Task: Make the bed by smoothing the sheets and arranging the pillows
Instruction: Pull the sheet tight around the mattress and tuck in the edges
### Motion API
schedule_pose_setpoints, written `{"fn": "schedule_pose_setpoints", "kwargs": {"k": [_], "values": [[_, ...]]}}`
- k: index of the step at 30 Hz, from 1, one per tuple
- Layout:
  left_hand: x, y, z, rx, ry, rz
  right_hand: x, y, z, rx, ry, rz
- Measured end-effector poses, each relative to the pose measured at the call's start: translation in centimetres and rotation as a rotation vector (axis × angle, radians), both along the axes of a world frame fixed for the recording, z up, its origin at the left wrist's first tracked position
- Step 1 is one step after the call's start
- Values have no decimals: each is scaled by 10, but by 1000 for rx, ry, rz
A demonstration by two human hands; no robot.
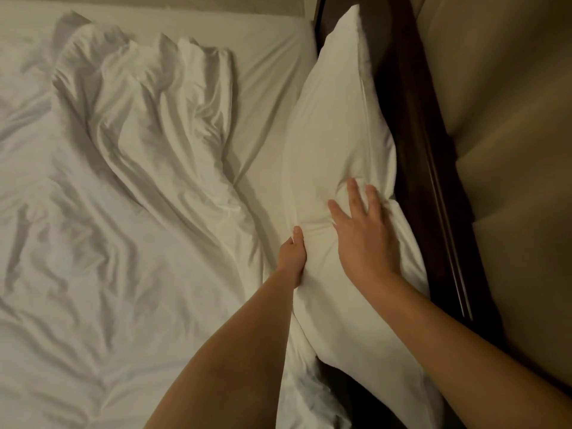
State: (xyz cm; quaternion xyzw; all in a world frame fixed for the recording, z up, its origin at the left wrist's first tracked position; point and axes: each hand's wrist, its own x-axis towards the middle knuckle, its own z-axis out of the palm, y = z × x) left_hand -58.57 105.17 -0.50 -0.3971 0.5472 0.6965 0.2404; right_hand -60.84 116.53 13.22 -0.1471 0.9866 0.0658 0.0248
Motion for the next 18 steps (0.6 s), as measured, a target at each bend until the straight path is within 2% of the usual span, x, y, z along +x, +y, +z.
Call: {"fn": "schedule_pose_setpoints", "kwargs": {"k": [10, 18], "values": [[-13, -14, 70, 120, 94, 36, -10, -19, 52, -233, 97, -2], [-8, -55, 173, 18, 272, 53, -13, -57, 156, -345, 231, 25]]}}
